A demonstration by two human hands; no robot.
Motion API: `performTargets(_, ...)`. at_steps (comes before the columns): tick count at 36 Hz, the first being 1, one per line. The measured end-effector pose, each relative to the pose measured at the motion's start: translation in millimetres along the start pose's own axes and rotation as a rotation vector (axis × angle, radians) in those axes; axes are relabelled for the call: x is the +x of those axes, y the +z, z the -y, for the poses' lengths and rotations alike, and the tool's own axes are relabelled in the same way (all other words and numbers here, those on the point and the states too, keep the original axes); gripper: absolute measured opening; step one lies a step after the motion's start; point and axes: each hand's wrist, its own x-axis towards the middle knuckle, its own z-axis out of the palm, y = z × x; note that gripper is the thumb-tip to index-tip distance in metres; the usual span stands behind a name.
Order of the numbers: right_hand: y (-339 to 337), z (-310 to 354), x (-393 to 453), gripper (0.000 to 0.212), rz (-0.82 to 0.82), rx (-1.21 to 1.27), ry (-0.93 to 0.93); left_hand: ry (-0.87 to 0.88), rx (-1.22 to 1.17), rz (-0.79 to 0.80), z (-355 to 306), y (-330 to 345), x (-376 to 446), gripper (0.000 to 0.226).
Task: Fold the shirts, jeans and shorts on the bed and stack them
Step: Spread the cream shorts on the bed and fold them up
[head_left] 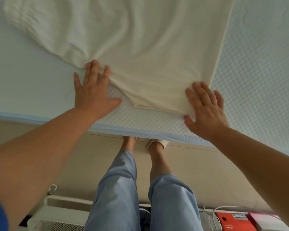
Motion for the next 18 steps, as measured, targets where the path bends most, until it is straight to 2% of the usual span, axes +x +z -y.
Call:
performTargets(2,0,4,-3,0.076,-0.092,-0.008,0.017,0.093,-0.035,-0.111,-16,-3,-6,0.092)
performTargets(4,0,7,-4,0.069,-0.192,-0.049,-0.035,0.289,-0.041,-0.211,-32,-4,-13,0.074)
performTargets(6,3,7,-5,0.06,-0.267,-0.114,-0.123,0.438,-0.058,-0.207,-44,-2,-16,0.057)
performTargets(8,6,3,-3,0.048,-0.302,-0.167,-0.187,0.521,-0.089,-0.135,-48,-1,-13,0.052)
performTargets(11,5,-2,2,0.033,-0.282,-0.194,-0.229,0.58,-0.05,-0.073,-45,0,-6,0.055)
performTargets(14,0,0,7,0.032,-0.237,-0.16,-0.199,0.604,-0.045,-0.083,-40,-1,-1,0.048)
performTargets(16,-6,4,8,0.023,-0.21,-0.129,-0.164,0.601,-0.077,-0.115,-39,-3,-1,0.04)
performTargets(18,-14,8,9,0.027,-0.189,-0.074,-0.118,0.587,-0.136,-0.127,-39,-6,2,0.037)
